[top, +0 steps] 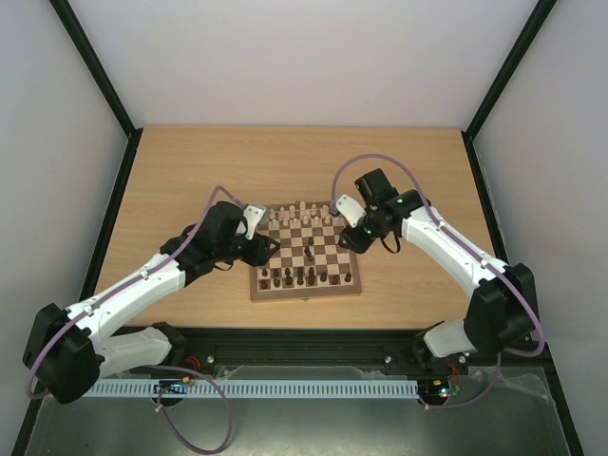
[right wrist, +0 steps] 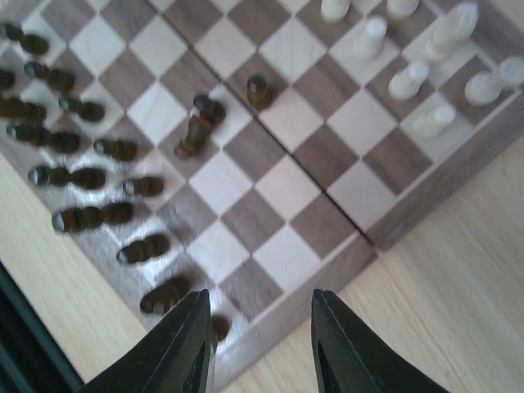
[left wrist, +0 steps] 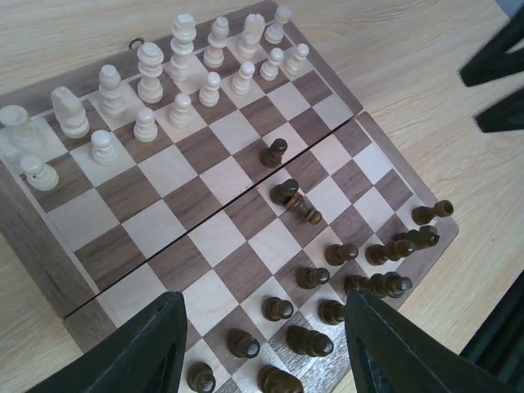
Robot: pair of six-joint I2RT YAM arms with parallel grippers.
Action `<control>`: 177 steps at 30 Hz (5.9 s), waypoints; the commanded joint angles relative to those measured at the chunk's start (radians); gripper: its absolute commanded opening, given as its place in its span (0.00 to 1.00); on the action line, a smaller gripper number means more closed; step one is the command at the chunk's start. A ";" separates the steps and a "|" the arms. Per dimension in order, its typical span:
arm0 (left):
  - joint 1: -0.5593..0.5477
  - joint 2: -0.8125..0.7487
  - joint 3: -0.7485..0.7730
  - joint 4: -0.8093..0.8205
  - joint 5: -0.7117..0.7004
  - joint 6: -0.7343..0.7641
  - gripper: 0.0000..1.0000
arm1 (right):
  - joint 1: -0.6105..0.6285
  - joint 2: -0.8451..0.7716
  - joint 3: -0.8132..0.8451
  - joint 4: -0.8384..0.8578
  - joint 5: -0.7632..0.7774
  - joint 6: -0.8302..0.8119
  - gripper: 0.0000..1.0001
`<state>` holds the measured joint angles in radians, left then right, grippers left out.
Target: Set up the chess pieces on the board
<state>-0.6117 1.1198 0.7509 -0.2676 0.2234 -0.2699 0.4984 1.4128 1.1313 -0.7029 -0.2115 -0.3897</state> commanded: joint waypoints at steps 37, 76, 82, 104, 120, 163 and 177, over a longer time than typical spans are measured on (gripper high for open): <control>-0.022 -0.120 -0.071 -0.090 -0.156 -0.031 0.61 | 0.161 0.495 0.232 0.214 0.105 0.108 0.25; -0.022 -0.094 -0.079 -0.079 -0.131 -0.024 0.61 | 0.043 -0.058 -0.332 0.303 0.021 0.079 0.06; -0.022 -0.090 -0.078 -0.078 -0.133 -0.025 0.61 | 0.043 -0.037 -0.333 0.309 0.021 0.079 0.07; -0.022 -0.088 -0.078 -0.079 -0.132 -0.026 0.61 | 0.045 0.019 -0.326 0.330 0.033 0.078 0.09; -0.023 -0.087 -0.080 -0.079 -0.127 -0.025 0.61 | 0.043 -0.024 -0.301 0.312 0.020 0.101 0.34; -0.022 -0.142 -0.087 -0.073 -0.124 -0.030 0.62 | 0.216 0.460 0.221 0.123 0.089 0.080 0.26; -0.022 -0.135 -0.088 -0.073 -0.121 -0.031 0.62 | 0.216 0.483 0.223 0.122 0.078 0.103 0.14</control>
<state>-0.6338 0.9867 0.6727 -0.3496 0.0898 -0.2996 0.7120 1.8744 1.3373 -0.5282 -0.1280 -0.3023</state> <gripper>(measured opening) 0.621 0.135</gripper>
